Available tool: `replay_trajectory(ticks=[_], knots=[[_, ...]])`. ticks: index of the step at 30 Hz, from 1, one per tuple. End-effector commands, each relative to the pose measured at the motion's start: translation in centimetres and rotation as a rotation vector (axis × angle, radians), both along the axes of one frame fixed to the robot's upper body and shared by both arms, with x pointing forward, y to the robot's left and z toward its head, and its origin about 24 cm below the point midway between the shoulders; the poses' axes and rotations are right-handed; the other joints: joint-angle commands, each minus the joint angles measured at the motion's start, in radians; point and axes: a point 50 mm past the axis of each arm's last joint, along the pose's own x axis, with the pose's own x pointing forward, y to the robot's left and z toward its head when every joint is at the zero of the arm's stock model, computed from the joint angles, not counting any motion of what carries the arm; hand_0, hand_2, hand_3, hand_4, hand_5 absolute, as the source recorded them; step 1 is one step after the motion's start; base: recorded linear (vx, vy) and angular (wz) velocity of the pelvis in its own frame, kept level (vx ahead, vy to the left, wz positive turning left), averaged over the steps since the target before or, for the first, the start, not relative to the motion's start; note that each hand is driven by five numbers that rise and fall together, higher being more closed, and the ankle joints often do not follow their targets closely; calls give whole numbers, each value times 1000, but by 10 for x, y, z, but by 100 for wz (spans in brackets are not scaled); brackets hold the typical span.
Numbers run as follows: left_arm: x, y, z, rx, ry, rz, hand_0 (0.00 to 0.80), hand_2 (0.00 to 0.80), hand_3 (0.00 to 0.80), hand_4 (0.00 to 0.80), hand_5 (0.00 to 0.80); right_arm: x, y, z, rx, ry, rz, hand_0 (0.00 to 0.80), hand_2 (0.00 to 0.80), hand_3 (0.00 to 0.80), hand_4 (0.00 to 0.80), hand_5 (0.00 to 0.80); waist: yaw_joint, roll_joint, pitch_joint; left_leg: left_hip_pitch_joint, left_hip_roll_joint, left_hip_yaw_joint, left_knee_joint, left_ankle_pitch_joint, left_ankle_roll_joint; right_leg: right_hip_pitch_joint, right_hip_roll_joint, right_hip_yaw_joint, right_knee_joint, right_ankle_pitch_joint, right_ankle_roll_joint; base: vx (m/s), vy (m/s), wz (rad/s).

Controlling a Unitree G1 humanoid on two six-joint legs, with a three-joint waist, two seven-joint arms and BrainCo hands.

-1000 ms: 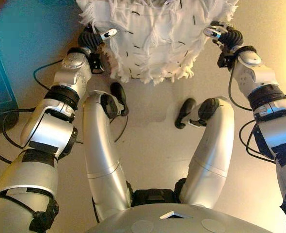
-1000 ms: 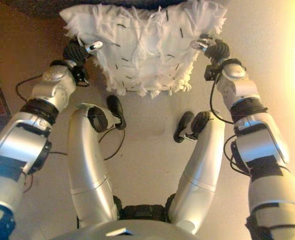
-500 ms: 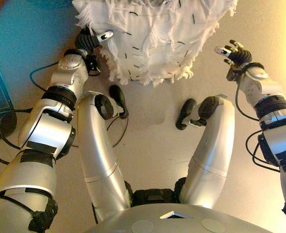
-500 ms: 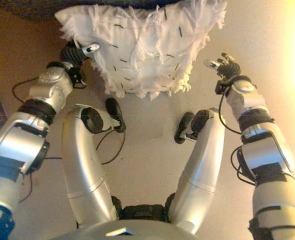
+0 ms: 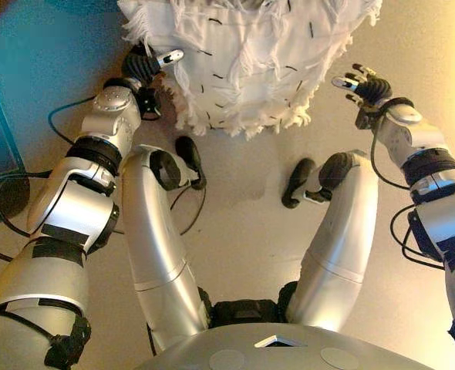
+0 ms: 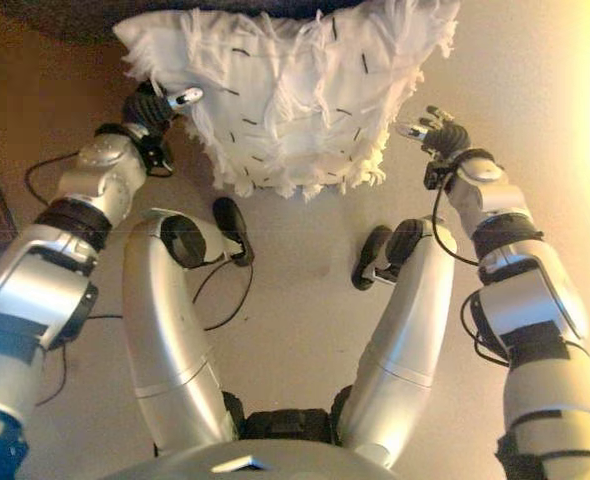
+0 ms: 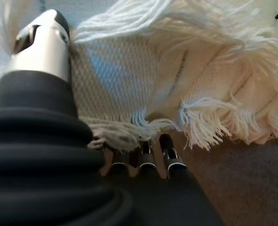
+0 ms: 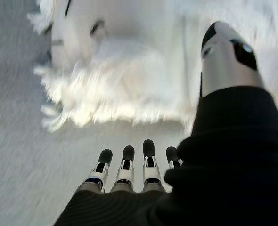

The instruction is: Pick up the cushion and take it to the sofa

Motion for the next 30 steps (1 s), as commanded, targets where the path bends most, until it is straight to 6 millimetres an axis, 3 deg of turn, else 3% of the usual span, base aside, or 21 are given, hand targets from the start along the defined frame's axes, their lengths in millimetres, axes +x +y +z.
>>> replay_trajectory(ticks=[1, 11, 17, 18, 19, 20, 21, 22, 23, 30], knots=[[-1, -7, 14, -49, -93, -43, 0, 0, 0, 0, 0, 8, 23, 28, 0, -95, 99, 0, 0, 0, 0, 0, 13, 42, -12, 45, 32, -118, 82, -204, -106, 5, -25, 98, -187, 143, -22, 8, -35, 5], [-2, -20, 8, -71, -88, -95, 0, 0, 0, 0, 0, 14, 58, 32, 41, -85, 149, 0, 0, 0, 0, 0, 26, 51, -12, 45, 27, -138, 115, -213, -114, 5, -28, 112, -156, 137, -25, 3, -20, 5], [-2, -45, 9, -108, -105, -186, 0, 0, 0, 0, 0, 16, 88, 34, 36, -89, 152, 0, 0, 0, 0, 0, 32, 56, -12, 45, 22, -141, 136, -222, -110, 5, -21, 122, -130, 127, -34, 15, -24, 3], [-2, -49, 10, -110, -107, -200, 157, 157, 157, 157, 157, 16, 90, 34, 38, -85, 143, 0, 0, 0, 0, 0, 32, 55, -12, 45, 23, -142, 140, -223, -110, 5, -22, 124, -126, 126, -34, 11, -22, 6], [-2, -53, 11, -110, -111, -212, 436, 436, 436, 436, 436, 16, 93, 33, 41, -85, 136, 0, 0, 0, 0, 0, 33, 56, -12, 45, 22, -144, 143, -225, -108, 5, -22, 124, -123, 126, -35, 11, -25, 7], [-3, -56, 12, -110, -116, -224, 624, 624, 624, 624, 624, 16, 95, 33, 49, -84, 133, 0, 0, 0, 0, 0, 33, 57, -12, 45, 22, -145, 146, -226, -106, 5, -21, 125, -120, 126, -36, 7, -18, 7], [-3, -59, 13, -113, -122, -237, 800, 800, 800, 800, 800, 16, 96, 33, 54, -88, 132, 141, 141, 141, 141, 141, 33, 58, -12, 45, 21, -146, 148, -227, -104, 5, -19, 125, -116, 125, -37, 3, -11, 6], [-3, -63, 13, -116, -128, -254, 800, 800, 800, 800, 800, 16, 100, 34, 68, -96, 135, 612, 612, 612, 612, 612, 32, 59, -12, 45, 21, -146, 152, -228, -102, 5, -17, 127, -111, 124, -38, 2, -2, 5], [-4, -66, 14, -118, -130, -265, 800, 800, 800, 800, 800, 15, 102, 35, 89, -103, 152, 800, 800, 800, 800, 800, 33, 60, -12, 45, 21, -147, 155, -228, -102, 5, -16, 127, -107, 125, -38, 2, 0, 4], [-8, -88, 14, -95, -143, -352, 800, 800, 800, 800, 800, 11, 117, 29, 77, -96, 240, 800, 800, 800, 800, 800, 30, 60, -12, 45, 20, -152, 181, -236, -96, 5, -11, 142, -82, 126, -39, 0, -4, 2]])
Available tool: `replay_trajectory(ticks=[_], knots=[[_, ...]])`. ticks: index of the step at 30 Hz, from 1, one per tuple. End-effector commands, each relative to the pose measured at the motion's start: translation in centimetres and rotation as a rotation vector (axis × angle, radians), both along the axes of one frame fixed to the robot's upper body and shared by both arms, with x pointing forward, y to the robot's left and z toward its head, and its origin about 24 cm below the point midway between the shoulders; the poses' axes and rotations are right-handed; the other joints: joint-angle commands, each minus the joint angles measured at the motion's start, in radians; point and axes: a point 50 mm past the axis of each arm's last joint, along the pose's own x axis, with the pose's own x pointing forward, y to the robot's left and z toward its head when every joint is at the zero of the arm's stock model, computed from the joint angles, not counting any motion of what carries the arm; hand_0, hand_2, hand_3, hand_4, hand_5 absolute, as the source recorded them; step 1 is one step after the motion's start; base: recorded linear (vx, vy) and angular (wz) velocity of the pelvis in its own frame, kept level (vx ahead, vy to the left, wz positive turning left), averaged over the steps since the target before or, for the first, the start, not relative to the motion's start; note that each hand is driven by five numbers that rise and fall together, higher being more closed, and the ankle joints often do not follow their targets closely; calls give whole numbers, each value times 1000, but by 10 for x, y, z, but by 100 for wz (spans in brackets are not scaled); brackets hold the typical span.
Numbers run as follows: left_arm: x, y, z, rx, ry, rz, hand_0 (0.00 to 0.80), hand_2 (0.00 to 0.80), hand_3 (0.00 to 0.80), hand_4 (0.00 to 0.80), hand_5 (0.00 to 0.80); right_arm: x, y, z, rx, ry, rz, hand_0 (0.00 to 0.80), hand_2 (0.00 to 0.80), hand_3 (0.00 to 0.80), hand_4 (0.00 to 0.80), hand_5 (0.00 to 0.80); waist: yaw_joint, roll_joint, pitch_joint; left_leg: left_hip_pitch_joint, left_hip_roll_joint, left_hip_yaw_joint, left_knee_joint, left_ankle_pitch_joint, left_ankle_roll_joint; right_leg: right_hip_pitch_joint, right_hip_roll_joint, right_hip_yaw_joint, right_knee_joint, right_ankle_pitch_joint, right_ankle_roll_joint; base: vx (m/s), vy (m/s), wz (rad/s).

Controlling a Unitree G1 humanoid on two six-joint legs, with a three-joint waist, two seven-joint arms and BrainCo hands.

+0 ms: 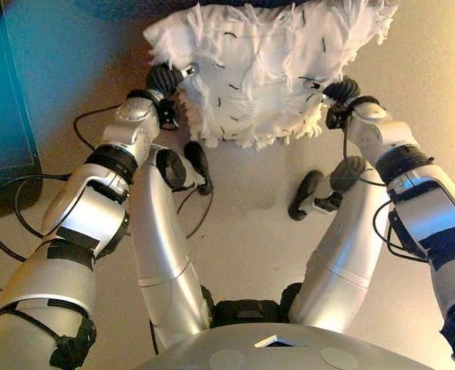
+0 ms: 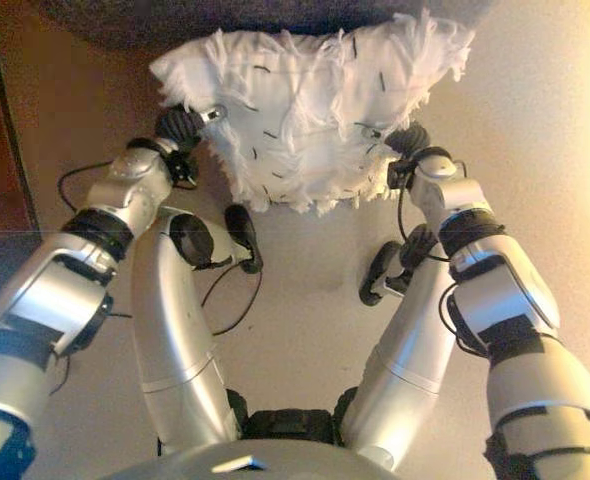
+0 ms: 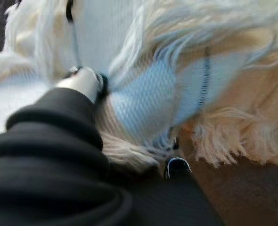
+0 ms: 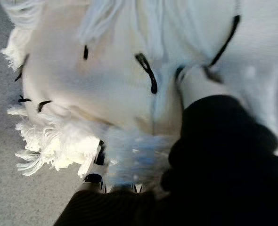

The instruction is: Pick up the cushion and take it to the sofa

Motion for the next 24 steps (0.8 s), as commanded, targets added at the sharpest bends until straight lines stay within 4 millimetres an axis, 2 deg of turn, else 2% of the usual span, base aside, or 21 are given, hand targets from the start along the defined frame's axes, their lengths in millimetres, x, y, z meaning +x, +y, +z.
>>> replay_trajectory(ticks=[1, 8, 13, 15, 20, 24], knots=[[-5, -57, 38, -78, -187, -252, 800, 800, 800, 800, 800, 4, 74, 36, 87, -134, 282, 800, 800, 800, 800, 800, 9, 47, -15, 40, 28, -147, 110, -237, -95, 4, 22, 111, -198, 180, -29, 2, -6, 5], [-8, -63, 37, -97, -209, -298, 800, 800, 800, 800, 800, 2, 74, 34, 112, -151, 305, 800, 800, 800, 800, 800, 6, 46, -15, 40, 32, -161, 121, -233, -96, 4, 26, 114, -196, 194, -24, -3, -2, 0], [-10, -65, 52, -107, -290, -319, 800, 800, 800, 800, 800, 2, 72, 44, 127, -222, 307, 800, 800, 800, 800, 800, 2, 42, -15, 42, 43, -161, 53, -197, -103, 5, 25, 99, -260, 222, -17, -71, -17, -1], [-11, -64, 61, -94, -350, -322, 800, 800, 800, 800, 800, 1, 67, 51, 151, -273, 307, 800, 800, 800, 800, 800, -2, 34, -15, 60, 57, -142, -34, -162, -107, 17, 17, 85, -334, 245, -14, -138, -24, 2], [-21, -63, 58, -94, -456, -314, 800, 800, 800, 800, 800, -10, 54, 42, 201, -372, 298, 800, 800, 800, 800, 800, -18, 27, -16, 184, 82, -87, -287, -44, -123, 167, 16, 7, -567, 320, 4, -134, -36, 2], [-34, -62, 53, -123, -558, -274, 800, 800, 800, 800, 800, -26, 49, 29, 280, -462, 289, 800, 800, 800, 800, 800, -27, 19, -44, 336, 85, -35, -568, 78, -146, 332, 44, -68, -797, 417, 45, -129, -8, -15]])
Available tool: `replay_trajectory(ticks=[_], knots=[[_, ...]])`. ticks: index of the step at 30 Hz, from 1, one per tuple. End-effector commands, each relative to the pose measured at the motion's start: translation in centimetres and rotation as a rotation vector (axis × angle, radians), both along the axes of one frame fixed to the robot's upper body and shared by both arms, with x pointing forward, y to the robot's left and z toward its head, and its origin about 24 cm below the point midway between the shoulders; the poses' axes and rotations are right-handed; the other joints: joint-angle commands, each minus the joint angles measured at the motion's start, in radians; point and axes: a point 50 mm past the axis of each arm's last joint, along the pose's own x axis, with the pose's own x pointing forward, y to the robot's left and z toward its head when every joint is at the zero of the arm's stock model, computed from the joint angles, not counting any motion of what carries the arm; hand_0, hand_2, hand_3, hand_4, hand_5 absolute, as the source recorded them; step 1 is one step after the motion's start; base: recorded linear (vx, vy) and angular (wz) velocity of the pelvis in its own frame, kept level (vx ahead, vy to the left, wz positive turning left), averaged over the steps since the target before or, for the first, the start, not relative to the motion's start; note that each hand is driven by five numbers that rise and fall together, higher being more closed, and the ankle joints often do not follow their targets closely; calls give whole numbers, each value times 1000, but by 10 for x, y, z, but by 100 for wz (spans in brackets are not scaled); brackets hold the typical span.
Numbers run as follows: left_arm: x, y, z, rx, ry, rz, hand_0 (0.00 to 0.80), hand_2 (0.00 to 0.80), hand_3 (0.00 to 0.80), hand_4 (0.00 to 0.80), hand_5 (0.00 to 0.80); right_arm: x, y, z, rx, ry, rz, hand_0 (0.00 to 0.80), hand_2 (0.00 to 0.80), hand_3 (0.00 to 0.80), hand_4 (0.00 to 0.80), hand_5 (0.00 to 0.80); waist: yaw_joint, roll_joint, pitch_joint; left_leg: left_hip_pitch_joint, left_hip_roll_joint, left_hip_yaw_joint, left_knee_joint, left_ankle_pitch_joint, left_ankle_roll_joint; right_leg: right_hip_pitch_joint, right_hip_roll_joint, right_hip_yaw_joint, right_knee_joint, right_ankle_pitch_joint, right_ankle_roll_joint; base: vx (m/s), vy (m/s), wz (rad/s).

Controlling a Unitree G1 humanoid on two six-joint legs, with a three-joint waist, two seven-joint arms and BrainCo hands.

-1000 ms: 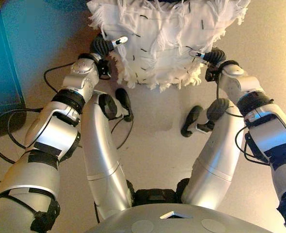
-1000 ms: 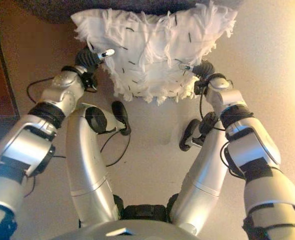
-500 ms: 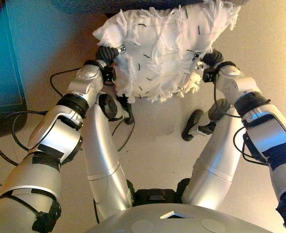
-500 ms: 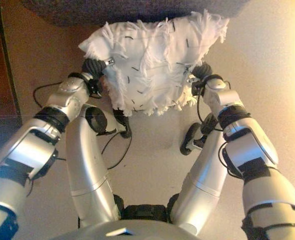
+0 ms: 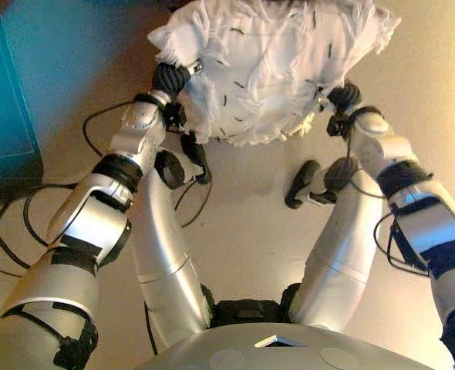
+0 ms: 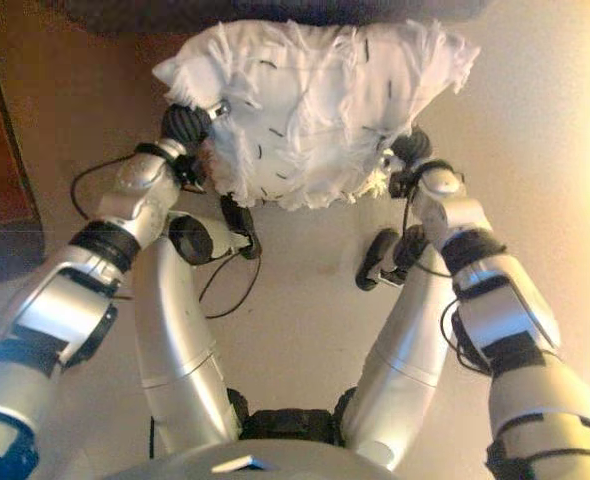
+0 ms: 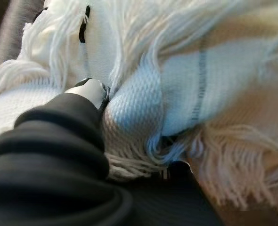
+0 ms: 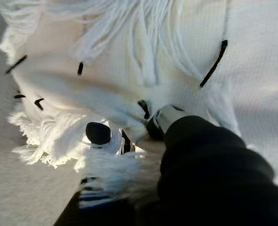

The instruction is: Pick up the cushion and take it to the sofa

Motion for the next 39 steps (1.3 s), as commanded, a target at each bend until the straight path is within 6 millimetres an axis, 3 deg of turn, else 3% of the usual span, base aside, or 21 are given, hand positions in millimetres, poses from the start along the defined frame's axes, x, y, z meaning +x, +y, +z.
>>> replay_trajectory(ticks=[1, 4, 6, 10, 12, 13, 16, 18, 22, 25, 27, 29, 32, 36, 39], knots=[[-21, -48, 51, -104, -347, -181, 800, 800, 800, 800, 800, -5, 59, 57, 183, -360, 253, 800, 800, 800, 800, 800, -18, 16, -48, 176, 38, -106, -273, 28, -147, 152, 18, 62, -454, 327, 22, -102, -26, -20], [-29, -42, 47, -170, -377, -137, 800, 800, 800, 800, 800, -19, 60, 42, 216, -387, 264, 800, 800, 800, 800, 800, -23, 1, -65, 316, 17, -104, -471, 105, -157, 290, 49, 33, -651, 388, 41, -49, -40, -29], [-35, -39, 39, -192, -379, -105, 800, 800, 800, 800, 800, -29, 63, 31, 222, -403, 274, 800, 800, 800, 800, 800, -19, -16, -77, 413, -21, -123, -564, 133, -159, 382, 67, 17, -775, 424, 55, 14, -46, -40], [-49, -16, 6, -194, -309, -1, 800, 800, 800, 800, 800, -49, 70, 11, 260, -373, 322, 800, 800, 800, 800, 800, 3, -62, -129, 627, -106, -156, -703, 147, -145, 595, 112, -7, -990, 475, 75, 120, 11, -45], [-53, -8, -6, -202, -260, 33, 800, 800, 800, 800, 800, -54, 71, 3, 270, -335, 338, 800, 800, 800, 800, 800, 12, -78, -158, 717, -130, -158, -761, 149, -138, 684, 119, -10, -1059, 488, 80, 193, 47, -55], [-54, -2, -15, -213, -216, 50, 800, 800, 800, 800, 800, -56, 69, -4, 278, -298, 337, 800, 800, 800, 800, 800, 16, -87, -191, 779, -146, -149, -822, 178, -126, 745, 114, -18, -1116, 517, 77, 220, 25, -63], [-55, 1, -29, -213, -154, 59, 800, 800, 800, 800, 800, -63, 61, -23, 295, -226, 315, 800, 800, 800, 800, 800, 15, -83, -245, 928, -132, -86, -944, 198, -121, 879, 107, -57, -1172, 507, 87, 226, 14, -31], [-56, 0, -36, -209, -127, 65, 800, 800, 800, 800, 800, -70, 54, -34, 304, -195, 294, 800, 800, 800, 800, 800, 12, -77, -270, 995, -142, -80, -988, 206, -117, 946, 107, -68, -1196, 501, 92, 183, 7, 11], [-66, 3, -53, -208, -62, 72, 800, 800, 800, 800, 800, -86, 43, -56, 357, -127, 221, 800, 800, 800, 800, 800, 8, -79, -348, 1171, -160, -42, -1111, 221, -112, 1133, 126, -118, -1326, 518, 107, 236, -17, 15], [-74, 4, -68, -199, -1, 65, 800, 800, 800, 800, 800, -98, 36, -73, 378, -53, 139, 800, 800, 800, 800, 800, 2, -77, -413, 1279, -170, 13, -1201, 240, -109, 1243, 147, -154, -1408, 537, 112, 228, 21, 19], [-78, 5, -77, -195, 49, 73, 800, 800, 800, 800, 800, -103, 32, -86, 356, 24, 83, 800, 800, 800, 800, 800, 7, -76, -450, 1333, -191, -2, -1242, 238, -99, 1288, 153, -155, -1440, 545, 113, 224, 72, 19], [-80, 9, -82, -201, 86, 93, 800, 800, 800, 800, 800, -102, 33, -87, 341, 38, 85, 800, 800, 800, 800, 800, 10, -77, -481, 1372, -206, -1, -1262, 230, -92, 1315, 159, -146, -1470, 558, 114, 173, 97, 2], [-81, 13, -86, -196, 124, 102, 800, 800, 800, 800, 800, -97, 42, -80, 354, 10, 133, 800, 800, 800, 800, 800, 17, -82, -518, 1423, -222, 28, -1285, 207, -82, 1355, 162, -141, -1517, 576, 121, 95, 88, -12], [-78, 20, -91, -182, 150, 138, 800, 800, 800, 800, 800, -91, 42, -85, 292, 30, 113, 800, 800, 800, 800, 800, 6, -82, -549, 1472, -235, 77, -1313, 194, -73, 1377, 148, -139, -1534, 603, 128, 25, 140, -20], [-75, 25, -87, -187, 130, 169, 800, 800, 800, 800, 800, -90, 44, -89, 272, 41, 120, 800, 800, 800, 800, 800, -10, -77, -554, 1491, -258, 92, -1322, 182, -52, 1366, 134, -108, -1497, 610, 121, -15, 208, -17]])
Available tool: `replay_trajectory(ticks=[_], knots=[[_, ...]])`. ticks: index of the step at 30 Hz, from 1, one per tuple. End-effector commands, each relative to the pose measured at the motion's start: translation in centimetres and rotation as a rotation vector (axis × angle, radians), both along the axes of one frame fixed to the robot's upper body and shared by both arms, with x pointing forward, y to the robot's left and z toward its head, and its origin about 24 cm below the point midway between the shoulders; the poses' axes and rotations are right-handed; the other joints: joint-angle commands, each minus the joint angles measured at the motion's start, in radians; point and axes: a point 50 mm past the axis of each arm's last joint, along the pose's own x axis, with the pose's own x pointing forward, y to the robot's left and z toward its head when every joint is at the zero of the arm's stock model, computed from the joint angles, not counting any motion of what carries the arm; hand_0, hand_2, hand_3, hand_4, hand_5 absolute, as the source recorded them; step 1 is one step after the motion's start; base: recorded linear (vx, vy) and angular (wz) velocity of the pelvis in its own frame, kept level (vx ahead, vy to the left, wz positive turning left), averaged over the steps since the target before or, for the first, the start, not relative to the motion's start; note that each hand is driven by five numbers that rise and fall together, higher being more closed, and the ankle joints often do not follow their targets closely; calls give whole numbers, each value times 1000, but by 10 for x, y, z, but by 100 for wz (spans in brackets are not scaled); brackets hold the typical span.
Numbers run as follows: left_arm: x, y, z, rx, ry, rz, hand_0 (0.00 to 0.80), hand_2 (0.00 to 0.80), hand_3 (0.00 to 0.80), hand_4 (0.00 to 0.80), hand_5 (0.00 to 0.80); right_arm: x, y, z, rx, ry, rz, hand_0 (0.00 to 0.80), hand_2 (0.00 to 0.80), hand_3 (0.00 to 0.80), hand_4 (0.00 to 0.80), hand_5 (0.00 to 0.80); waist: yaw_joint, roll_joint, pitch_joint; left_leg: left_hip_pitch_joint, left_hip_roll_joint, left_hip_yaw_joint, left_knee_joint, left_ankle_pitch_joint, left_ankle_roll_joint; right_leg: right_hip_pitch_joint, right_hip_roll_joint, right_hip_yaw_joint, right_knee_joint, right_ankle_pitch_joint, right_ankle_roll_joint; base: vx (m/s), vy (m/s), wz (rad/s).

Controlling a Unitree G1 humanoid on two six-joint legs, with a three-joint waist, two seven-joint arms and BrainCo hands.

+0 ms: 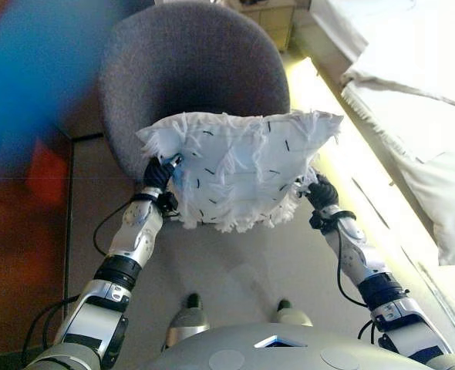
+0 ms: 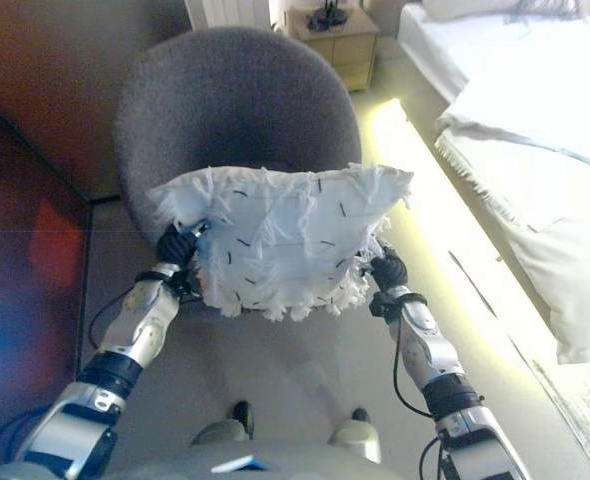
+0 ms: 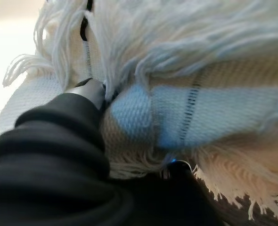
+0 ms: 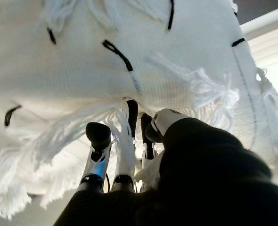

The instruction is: Pick up the cushion and take it to the sofa

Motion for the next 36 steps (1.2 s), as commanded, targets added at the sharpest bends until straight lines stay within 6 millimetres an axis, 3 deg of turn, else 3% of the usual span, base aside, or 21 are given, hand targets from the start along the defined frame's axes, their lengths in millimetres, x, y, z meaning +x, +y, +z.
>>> replay_trajectory(ticks=[1, 5, 8, 12, 14, 16, 19, 24, 26, 30, 32, 34, 36], knots=[[22, -13, 46, -19, -221, -40, 800, 800, 800, 800, 800, 26, 23, 34, -2, -180, 91, 800, 800, 800, 800, 800, -23, 21, -59, -2, -48, 38, 59, -91, 99, -84, -48, 48, 45, 138, -12, -26, 236, -19], [28, -12, 53, -23, -221, -26, 800, 800, 800, 800, 800, 27, 27, 30, -7, -161, 69, 800, 800, 800, 800, 800, -35, 24, -24, -19, -67, 36, 114, -126, 145, -200, -92, 119, 349, 230, -31, -19, 204, -7], [32, -20, 56, -11, -225, -77, 800, 800, 800, 800, 800, 27, 30, 28, -2, -145, 44, 800, 800, 800, 800, 800, -44, 29, 5, -5, -63, 16, 139, -145, 149, -280, -81, 157, 500, 275, -35, 43, 144, 2], [32, -36, 55, 9, -224, -163, 800, 800, 800, 800, 800, 24, 23, 24, -22, -124, 16, 800, 800, 800, 800, 800, -61, -5, 6, 14, -88, -26, 143, -161, 146, -282, -41, 170, 308, 318, -2, 208, -24, 17], [31, -41, 52, 7, -217, -191, 800, 800, 800, 800, 800, 23, 17, 23, -17, -115, -3, 800, 800, 800, 800, 800, -74, -31, 8, 13, -101, -54, 179, -196, 145, -285, -17, 211, 155, 310, 16, 296, -112, 38], [29, -41, 48, -4, -204, -201, 800, 800, 800, 800, 800, 23, 9, 22, -12, -101, -12, 800, 800, 800, 800, 800, -90, -46, 12, 23, -102, -59, 211, -225, 144, -295, 10, 222, 28, 293, 28, 340, -54, 36], [26, -39, 43, -12, -188, -202, 800, 800, 800, 800, 800, 24, -2, 22, -18, -84, -1, 800, 800, 800, 800, 800, -103, -59, 21, 60, -106, -47, 237, -258, 152, -322, 46, 178, -25, 290, 31, 350, -16, 34], [20, -38, 37, -14, -176, -204, 800, 800, 800, 800, 800, 22, -8, 20, -29, -77, 27, 800, 800, 800, 800, 800, -108, -73, 17, 119, -132, -30, 262, -320, 172, -348, 74, 101, 22, 278, 17, 414, -43, 37], [16, -38, 33, -22, -167, -190, 800, 800, 800, 800, 800, 20, -11, 18, -34, -71, 45, 800, 800, 800, 800, 800, -109, -70, 0, 124, -126, -22, 285, -301, 163, -322, 80, 85, 27, 249, -1, 495, -109, -14], [6, -33, 23, -51, -154, -165, 800, 800, 800, 800, 800, 18, -7, 18, -34, -61, 87, 800, 800, 800, 800, 800, -133, -39, -34, 147, -68, 9, 330, -200, 114, -289, 113, 131, 110, 176, -48, 471, -107, -23], [4, -35, 24, -64, -167, -172, 800, 800, 800, 800, 800, 15, -8, 18, -51, -58, 103, 800, 800, 800, 800, 800, -149, -18, -45, 116, 1, 19, 453, -47, 48, -246, 149, 157, 128, 127, -90, 463, -199, -11], [4, -39, 27, -73, -183, -175, 800, 800, 800, 800, 800, 11, -11, 18, -42, -68, 113, 800, 800, 800, 800, 800, -152, -19, -48, 65, 36, 15, 584, 15, 20, -212, 161, 166, 121, 102, -118, 373, -213, -13], [5, -43, 29, -92, -191, -174, 800, 800, 800, 800, 800, 5, -14, 16, -20, -79, 114, 800, 800, 800, 800, 800, -150, -27, -46, -14, 61, 6, 733, 43, 10, -176, 164, 167, 126, 72, -147, 358, -203, -8]])
